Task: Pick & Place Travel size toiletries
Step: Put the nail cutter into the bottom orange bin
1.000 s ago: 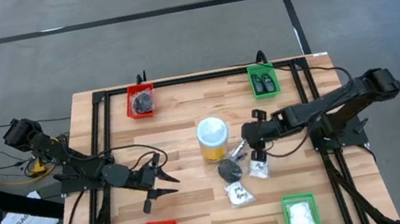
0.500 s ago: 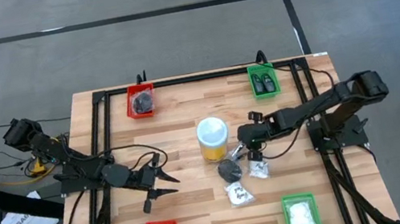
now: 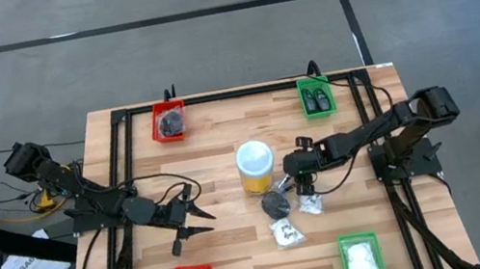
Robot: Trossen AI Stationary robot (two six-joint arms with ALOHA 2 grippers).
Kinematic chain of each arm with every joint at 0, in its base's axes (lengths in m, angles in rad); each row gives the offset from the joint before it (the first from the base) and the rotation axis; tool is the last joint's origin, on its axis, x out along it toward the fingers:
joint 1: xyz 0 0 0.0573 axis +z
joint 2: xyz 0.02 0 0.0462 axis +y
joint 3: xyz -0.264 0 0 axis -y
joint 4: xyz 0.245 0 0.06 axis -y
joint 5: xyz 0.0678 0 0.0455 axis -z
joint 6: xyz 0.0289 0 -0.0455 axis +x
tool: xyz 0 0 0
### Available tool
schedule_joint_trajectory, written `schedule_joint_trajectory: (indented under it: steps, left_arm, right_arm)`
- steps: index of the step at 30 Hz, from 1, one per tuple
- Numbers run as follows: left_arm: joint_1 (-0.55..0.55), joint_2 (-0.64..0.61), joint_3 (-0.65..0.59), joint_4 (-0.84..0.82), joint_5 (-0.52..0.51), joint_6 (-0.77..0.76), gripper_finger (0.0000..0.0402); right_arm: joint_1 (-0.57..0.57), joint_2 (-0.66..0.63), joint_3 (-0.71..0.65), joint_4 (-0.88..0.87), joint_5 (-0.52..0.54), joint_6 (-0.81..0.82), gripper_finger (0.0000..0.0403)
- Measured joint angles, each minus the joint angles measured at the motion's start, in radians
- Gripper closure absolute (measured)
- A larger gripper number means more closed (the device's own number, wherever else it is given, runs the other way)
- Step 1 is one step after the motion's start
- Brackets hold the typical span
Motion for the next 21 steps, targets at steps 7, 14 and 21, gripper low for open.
schedule_joint_trajectory:
  steps: [7, 14, 21]
  left_arm:
    - [0.0, 0.0, 0.0, 0.0, 0.0, 0.0, 0.0283]
    - [0.0, 0.0, 0.0, 0.0, 0.0, 0.0, 0.0284]
    - [0.0, 0.0, 0.0, 0.0, 0.0, 0.0, 0.0284]
  right_arm:
    - [0.0, 0.007, 0.0, 0.007, 0.0, -0.007, 0.0187]
    - [0.0, 0.058, -0.001, 0.036, 0.0, -0.046, 0.0173]
    - [0.0, 0.109, 0.005, 0.083, 0.004, -0.075, 0.0179]
